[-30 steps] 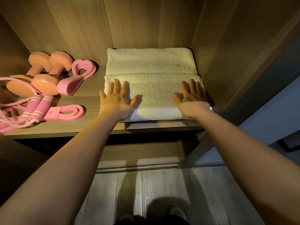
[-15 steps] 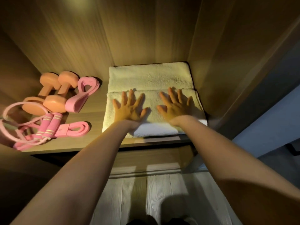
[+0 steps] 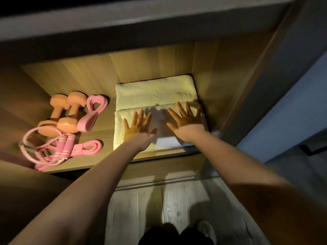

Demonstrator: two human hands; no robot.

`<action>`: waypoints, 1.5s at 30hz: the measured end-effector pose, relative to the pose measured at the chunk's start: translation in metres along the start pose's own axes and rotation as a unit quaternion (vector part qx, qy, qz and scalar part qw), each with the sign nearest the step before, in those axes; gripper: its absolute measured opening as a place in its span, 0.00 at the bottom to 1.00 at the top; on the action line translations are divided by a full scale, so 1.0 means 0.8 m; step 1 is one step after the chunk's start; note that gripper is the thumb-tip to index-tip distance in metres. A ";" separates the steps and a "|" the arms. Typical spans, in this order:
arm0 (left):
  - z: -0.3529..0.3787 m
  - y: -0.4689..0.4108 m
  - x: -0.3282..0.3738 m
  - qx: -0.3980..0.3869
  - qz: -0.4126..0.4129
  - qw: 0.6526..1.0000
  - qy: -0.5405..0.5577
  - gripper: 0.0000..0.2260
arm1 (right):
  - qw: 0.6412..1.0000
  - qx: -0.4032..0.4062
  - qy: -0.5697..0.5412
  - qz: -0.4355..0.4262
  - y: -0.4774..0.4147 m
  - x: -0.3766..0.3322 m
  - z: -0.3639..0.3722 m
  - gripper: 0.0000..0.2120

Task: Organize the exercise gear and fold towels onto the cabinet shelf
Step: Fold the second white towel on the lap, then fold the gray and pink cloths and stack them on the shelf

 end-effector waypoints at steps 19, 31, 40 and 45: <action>-0.110 0.150 0.388 -0.092 0.167 0.981 0.032 0.28 | 0.984 -0.078 -0.081 0.137 0.324 0.283 -0.092 0.29; -0.135 0.051 0.641 -0.132 0.306 0.942 0.021 0.27 | 0.958 -0.108 -0.075 0.253 0.381 0.523 -0.135 0.28; -0.123 -0.078 0.786 -0.137 0.357 0.924 0.016 0.28 | 0.943 -0.097 -0.078 0.310 0.334 0.702 -0.136 0.29; -0.125 -0.146 0.860 -0.134 0.357 0.924 0.013 0.29 | 0.945 -0.091 -0.078 0.303 0.305 0.787 -0.150 0.30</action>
Point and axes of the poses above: each hand's wrist, its own y-axis away from the middle knuckle, its own z-axis out of the palm, x = y × z, the point moved 5 cm from there along -y, towards the middle knuckle, and after that the axes turned 9 degrees about z, right-handed, at the moved point
